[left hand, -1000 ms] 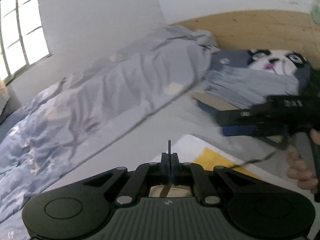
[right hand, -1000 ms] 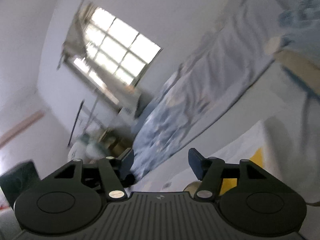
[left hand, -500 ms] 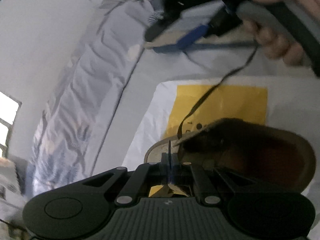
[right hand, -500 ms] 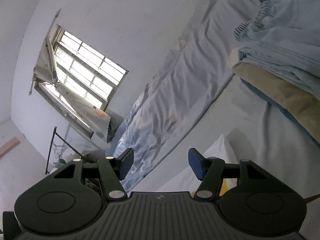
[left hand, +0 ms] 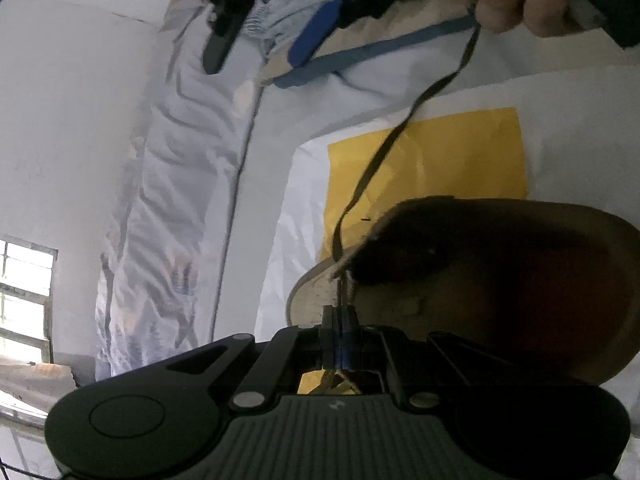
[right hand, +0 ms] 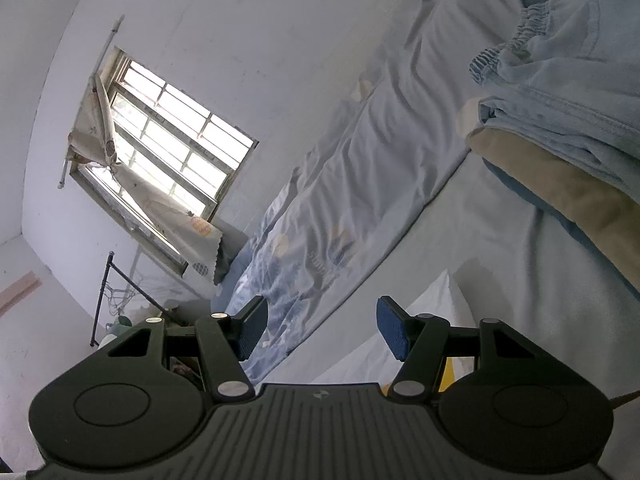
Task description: Lace up shoes with both hands
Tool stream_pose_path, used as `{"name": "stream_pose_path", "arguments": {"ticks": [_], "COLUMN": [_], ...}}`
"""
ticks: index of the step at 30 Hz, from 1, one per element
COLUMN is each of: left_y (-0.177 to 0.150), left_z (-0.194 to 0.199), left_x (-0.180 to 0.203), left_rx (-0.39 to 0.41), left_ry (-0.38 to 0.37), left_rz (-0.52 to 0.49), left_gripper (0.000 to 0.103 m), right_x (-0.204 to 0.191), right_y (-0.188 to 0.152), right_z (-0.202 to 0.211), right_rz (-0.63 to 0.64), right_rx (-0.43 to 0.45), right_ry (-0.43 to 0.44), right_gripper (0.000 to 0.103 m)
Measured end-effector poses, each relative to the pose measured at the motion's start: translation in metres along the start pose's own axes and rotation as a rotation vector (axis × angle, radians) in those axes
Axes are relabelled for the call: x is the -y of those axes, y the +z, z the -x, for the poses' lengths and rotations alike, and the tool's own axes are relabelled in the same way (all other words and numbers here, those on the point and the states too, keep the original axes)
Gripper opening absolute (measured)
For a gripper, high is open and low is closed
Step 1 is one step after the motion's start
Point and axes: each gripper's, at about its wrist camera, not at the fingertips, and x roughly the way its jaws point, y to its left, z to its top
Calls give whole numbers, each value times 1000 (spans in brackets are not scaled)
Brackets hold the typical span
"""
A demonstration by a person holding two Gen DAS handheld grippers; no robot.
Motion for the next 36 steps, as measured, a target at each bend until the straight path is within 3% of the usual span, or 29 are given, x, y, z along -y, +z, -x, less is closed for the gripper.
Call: {"name": "stream_pose_path", "arguments": {"ticks": [13, 36], "left_y": [9, 15], "left_z": [-19, -18], "left_x": [-6, -13], "left_rx": [-61, -62], "left_ry": [-67, -95], "left_rz": [46, 160], "left_gripper": [2, 2], "right_x": [1, 0], "right_y": [2, 1], "right_z": [-4, -4], "right_rz": [-1, -1], "right_rx": [0, -6], "right_ry": [2, 3], "right_gripper": [63, 63]}}
